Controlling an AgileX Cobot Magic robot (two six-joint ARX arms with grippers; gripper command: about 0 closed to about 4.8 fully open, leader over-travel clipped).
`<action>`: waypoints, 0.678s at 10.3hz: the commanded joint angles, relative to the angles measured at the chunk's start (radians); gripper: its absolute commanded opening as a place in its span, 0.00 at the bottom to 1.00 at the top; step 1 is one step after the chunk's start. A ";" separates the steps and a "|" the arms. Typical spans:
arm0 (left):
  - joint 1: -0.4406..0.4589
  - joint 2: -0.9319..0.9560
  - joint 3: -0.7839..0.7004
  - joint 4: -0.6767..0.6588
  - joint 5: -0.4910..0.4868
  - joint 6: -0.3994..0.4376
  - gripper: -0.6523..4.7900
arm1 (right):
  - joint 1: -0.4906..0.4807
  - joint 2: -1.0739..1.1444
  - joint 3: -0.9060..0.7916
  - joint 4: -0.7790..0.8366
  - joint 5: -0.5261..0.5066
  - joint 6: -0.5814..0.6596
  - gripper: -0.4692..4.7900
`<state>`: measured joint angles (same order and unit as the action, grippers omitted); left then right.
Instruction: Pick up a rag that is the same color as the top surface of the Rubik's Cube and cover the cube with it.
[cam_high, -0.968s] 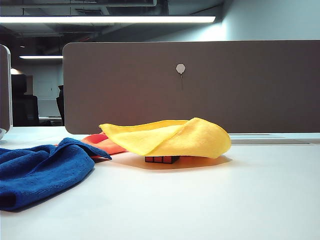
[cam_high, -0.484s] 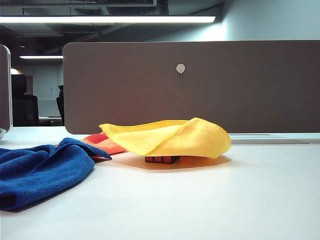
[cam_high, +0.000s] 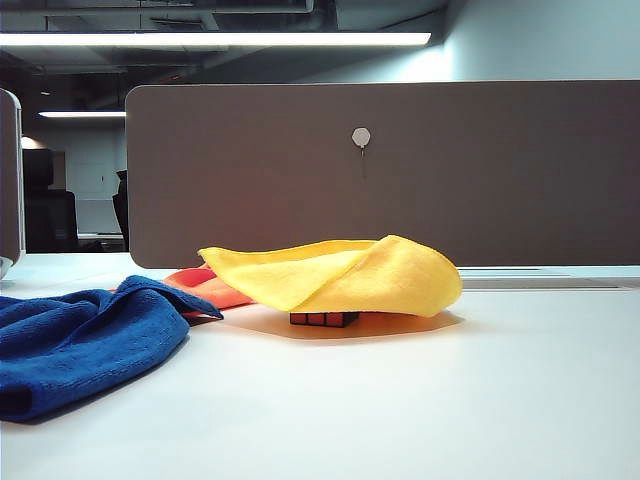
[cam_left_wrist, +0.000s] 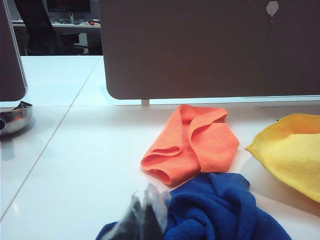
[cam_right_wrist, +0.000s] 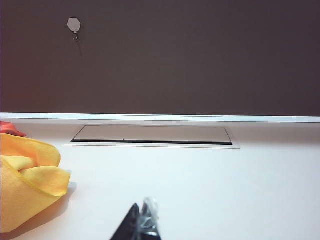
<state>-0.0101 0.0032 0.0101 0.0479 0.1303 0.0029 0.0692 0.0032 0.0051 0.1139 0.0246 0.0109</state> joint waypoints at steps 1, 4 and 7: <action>-0.001 0.001 0.001 0.010 0.005 -0.003 0.11 | 0.001 -0.001 -0.006 0.017 -0.001 0.003 0.08; -0.001 0.001 0.001 0.009 0.005 -0.003 0.11 | 0.001 -0.001 -0.006 0.017 0.000 0.003 0.08; -0.001 0.001 0.001 0.009 -0.070 -0.003 0.11 | 0.001 -0.001 -0.006 0.017 -0.001 0.004 0.08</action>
<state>-0.0101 0.0032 0.0101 0.0475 0.0860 0.0029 0.0692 0.0032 0.0051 0.1139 0.0246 0.0105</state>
